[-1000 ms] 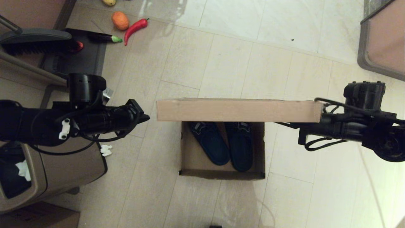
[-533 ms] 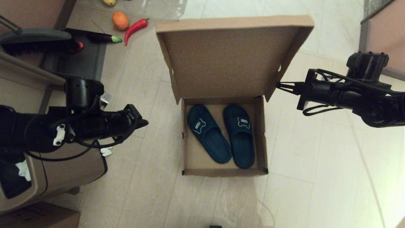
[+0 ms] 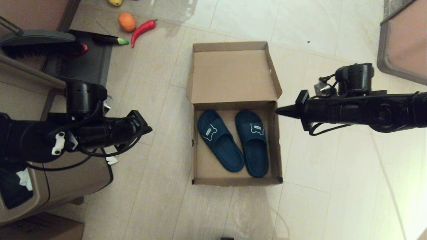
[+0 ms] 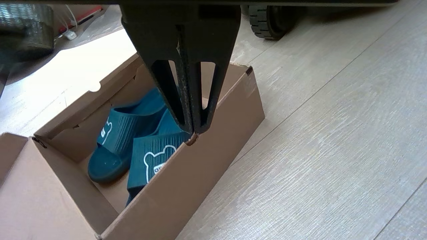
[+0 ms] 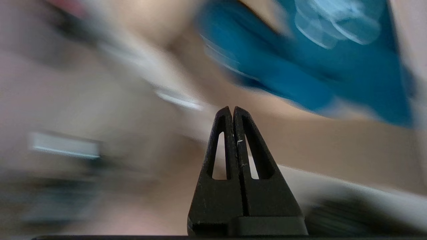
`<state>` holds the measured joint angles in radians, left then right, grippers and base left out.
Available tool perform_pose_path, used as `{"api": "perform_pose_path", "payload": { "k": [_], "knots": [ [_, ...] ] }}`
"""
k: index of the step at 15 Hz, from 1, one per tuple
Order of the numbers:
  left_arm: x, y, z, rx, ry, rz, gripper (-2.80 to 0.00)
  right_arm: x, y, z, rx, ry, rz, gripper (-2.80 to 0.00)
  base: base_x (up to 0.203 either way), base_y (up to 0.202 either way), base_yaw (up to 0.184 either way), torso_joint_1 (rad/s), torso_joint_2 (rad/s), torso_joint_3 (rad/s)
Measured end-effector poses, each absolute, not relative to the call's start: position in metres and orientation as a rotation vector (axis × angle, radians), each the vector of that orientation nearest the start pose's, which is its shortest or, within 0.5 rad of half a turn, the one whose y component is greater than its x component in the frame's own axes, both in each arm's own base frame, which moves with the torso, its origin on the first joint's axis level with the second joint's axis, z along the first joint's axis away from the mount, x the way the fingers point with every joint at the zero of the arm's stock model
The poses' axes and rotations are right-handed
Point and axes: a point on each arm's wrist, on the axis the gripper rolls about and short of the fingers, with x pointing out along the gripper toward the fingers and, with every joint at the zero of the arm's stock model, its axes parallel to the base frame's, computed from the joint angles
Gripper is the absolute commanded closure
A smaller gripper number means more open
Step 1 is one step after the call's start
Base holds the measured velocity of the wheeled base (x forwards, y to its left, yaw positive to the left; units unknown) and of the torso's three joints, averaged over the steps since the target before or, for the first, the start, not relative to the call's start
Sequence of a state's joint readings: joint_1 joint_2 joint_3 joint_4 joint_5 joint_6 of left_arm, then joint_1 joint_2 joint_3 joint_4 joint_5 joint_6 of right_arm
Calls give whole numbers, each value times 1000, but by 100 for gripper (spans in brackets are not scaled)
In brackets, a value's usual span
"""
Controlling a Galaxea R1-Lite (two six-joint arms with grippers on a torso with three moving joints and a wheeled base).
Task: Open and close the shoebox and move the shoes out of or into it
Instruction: Open the shoe box, then put the shoes out of the shoe box
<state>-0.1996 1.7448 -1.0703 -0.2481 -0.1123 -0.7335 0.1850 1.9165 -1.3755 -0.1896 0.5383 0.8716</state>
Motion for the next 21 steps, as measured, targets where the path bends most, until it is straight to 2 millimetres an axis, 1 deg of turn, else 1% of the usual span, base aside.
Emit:
{"api": "perform_pose_path", "payload": {
  "k": [1,3,4,5,7,9,10,12,13,18,19,21],
  "knots": [
    [318,-67,204,-695,516,-137,0,362,105,210,692,685,473,0,0,0,0,0,0,0],
    [308,-59,207,-674,505,-126,0,336,143,192,355,754,446,0,0,0,0,0,0,0],
    [303,-51,208,-651,495,-114,0,327,157,184,241,777,454,0,0,0,0,0,0,0],
    [298,-43,209,-634,484,-99,0,323,171,176,172,785,460,0,0,0,0,0,0,0],
    [289,-30,213,-632,457,-69,0,323,196,155,102,780,441,0,0,0,0,0,0,0],
    [279,-22,216,-637,442,-48,0,330,219,130,39,764,410,0,0,0,0,0,0,0],
    [274,-20,217,-639,436,-43,0,336,228,120,16,759,398,0,0,0,0,0,0,0],
    [268,-17,221,-643,418,-40,0,352,240,109,-10,731,354,0,0,0,0,0,0,0],
    [266,-16,222,-646,410,-37,0,359,244,106,-17,715,330,-280,0,0,0,0,0,0],
    [265,-11,223,-653,405,-24,0,387,251,87,-38,713,258,-280,0,0,0,0,0,0],
    [266,-11,221,-655,409,-22,0,394,251,85,-32,704,246,-280,0,0,0,0,0,0],
    [268,-11,218,-657,414,-19,0,410,250,87,-10,667,230,-280,0,0,0,0,0,0]
  ]
}}
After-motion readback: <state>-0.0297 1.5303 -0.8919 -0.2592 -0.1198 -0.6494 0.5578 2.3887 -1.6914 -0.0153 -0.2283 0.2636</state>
